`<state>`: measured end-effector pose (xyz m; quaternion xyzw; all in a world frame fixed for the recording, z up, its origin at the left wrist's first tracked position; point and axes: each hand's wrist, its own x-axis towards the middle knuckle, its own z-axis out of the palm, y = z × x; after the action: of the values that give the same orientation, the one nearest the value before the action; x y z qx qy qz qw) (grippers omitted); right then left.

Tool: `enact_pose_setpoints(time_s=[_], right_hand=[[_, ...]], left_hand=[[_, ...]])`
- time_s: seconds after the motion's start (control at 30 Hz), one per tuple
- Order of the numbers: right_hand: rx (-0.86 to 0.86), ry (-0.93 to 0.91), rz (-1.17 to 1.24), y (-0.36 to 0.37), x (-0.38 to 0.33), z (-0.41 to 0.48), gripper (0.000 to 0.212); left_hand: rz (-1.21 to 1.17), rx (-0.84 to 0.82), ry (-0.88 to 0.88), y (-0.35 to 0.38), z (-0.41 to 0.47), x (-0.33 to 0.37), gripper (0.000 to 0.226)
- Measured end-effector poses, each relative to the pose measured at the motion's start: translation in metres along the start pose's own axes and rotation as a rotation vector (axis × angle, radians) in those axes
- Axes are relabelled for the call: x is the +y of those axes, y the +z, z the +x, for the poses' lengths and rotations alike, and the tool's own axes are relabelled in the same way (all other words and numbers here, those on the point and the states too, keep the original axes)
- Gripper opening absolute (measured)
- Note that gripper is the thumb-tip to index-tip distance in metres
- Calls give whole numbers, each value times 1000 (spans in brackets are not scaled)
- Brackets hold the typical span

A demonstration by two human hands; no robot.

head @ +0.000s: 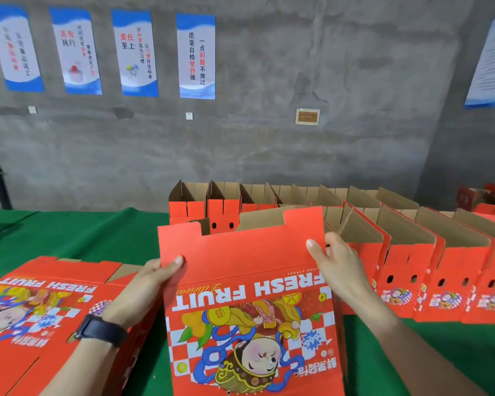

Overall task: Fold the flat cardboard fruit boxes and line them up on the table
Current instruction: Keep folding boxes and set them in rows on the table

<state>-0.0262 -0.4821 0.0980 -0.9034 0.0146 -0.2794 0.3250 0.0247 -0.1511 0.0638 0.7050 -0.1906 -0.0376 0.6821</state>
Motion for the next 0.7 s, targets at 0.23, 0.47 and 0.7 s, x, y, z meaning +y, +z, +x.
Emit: enact_pose_setpoints(time_s=[0.23,0.47,0.7], right_hand=[[20,-119,87,-2,15,-24,25],[-68,37,267,-7,22,-25,54],[79,186,257,-6,27,-45,62]], left_hand=[[510,-236,-379,-5,-19,10,106],[381,-105,-401,24,-21,13,107],[-9,82,-191,37,-16,8,82]])
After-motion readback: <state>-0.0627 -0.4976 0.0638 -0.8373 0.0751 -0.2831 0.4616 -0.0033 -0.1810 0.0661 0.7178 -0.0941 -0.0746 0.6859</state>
